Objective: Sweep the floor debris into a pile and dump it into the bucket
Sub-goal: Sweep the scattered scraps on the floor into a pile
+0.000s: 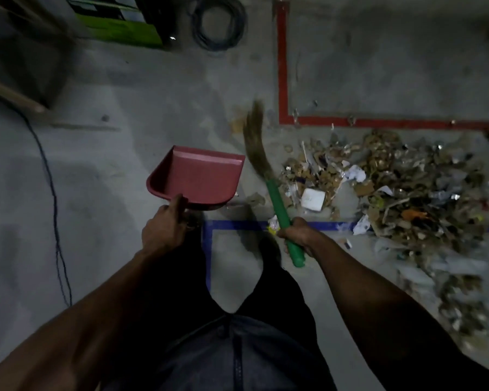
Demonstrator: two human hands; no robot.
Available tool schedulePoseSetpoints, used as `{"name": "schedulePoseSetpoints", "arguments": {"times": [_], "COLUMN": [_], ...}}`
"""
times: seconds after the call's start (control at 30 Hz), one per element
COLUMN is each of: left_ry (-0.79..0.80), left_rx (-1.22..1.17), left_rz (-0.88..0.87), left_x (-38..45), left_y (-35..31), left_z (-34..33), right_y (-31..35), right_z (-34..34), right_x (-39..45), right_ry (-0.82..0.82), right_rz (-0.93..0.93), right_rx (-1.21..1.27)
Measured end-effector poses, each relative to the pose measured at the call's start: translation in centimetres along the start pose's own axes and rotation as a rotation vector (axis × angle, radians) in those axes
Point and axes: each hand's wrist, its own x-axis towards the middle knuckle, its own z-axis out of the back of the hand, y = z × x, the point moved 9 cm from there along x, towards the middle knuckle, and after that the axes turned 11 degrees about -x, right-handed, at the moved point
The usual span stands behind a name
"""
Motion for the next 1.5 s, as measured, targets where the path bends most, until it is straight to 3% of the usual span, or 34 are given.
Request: {"name": "schedulePoseSetpoints", "arguments": {"times": [0.23,0.53,0.83,1.1,1.5], "left_ry": [0.107,0.188,0.079,-0.097,-0.147], "left_rx": [0.086,0.15,0.158,0.067,0.083], "left_rz": [-0.119,-0.134,0.041,0.193,0.345], "left_x": [5.0,6.7,2.1,-7.5,-15.4], "left_y": [3.4,5.0,6.9,7.3,11.2], "left_z": [2.6,3.0,4.5,1.9,-0.5], "right_y": [2.2,1.5,-3.2,-5.5,-0.8], "right_z": [-2.1,-3.7,-4.3,-4.2,-13.6], "right_x": [2.5,0.9,-5.2,-5.7,-6.2], "right_ry": [-0.044,-0.152,-0.223,-0.155,0.046], "right_rz": [-0.208,-0.166,0.001,0.22,0.456], "right_rx": [-0.049,-0.249,-0.198,-0.232,-0.555]}}
